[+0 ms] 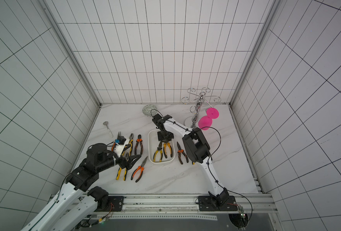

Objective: Take the pliers out of the storage box
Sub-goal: Pick up the pliers from the storage box, then place the pliers at the center of the board.

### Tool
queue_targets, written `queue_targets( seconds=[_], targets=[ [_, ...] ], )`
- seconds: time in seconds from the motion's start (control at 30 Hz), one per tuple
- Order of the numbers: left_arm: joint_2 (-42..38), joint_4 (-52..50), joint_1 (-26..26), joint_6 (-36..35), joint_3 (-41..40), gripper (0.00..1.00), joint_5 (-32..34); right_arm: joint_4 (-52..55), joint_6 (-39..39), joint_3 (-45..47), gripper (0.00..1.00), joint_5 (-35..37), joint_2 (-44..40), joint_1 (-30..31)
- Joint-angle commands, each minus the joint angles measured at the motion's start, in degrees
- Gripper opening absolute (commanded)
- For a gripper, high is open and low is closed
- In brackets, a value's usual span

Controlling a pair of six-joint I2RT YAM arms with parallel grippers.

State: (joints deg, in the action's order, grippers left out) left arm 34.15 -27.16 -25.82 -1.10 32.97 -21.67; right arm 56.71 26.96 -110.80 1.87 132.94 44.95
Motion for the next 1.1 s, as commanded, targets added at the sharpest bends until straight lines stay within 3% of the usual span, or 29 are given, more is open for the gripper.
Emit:
queue_targets(
  seconds=[0.0,0.27,0.57,0.83,1.07],
  targets=[
    [-0.61,0.84,-0.19,-0.03,0.25,0.99,0.32,1.74,-1.22,-0.58,0.0,-0.76,-2.01,-0.33],
    [-0.23,1.17,-0.21,0.04,0.3,0.99,-0.27,2.75,-2.09,-5.71,0.0,-1.21,-8.14,-0.28],
    [0.21,1.4,-0.25,-0.12,0.77,0.99,-0.88,5.81,-2.9,-3.94,0.0,0.65,-15.32,-0.24],
    [1.23,1.58,-1.18,-3.52,1.86,0.99,-3.04,4.52,-1.9,17.48,0.0,4.79,-33.96,-0.21],
    [4.73,1.66,-4.58,-6.78,3.91,0.99,-4.52,2.96,3.71,37.92,0.0,5.66,-49.29,0.31]
  ],
)
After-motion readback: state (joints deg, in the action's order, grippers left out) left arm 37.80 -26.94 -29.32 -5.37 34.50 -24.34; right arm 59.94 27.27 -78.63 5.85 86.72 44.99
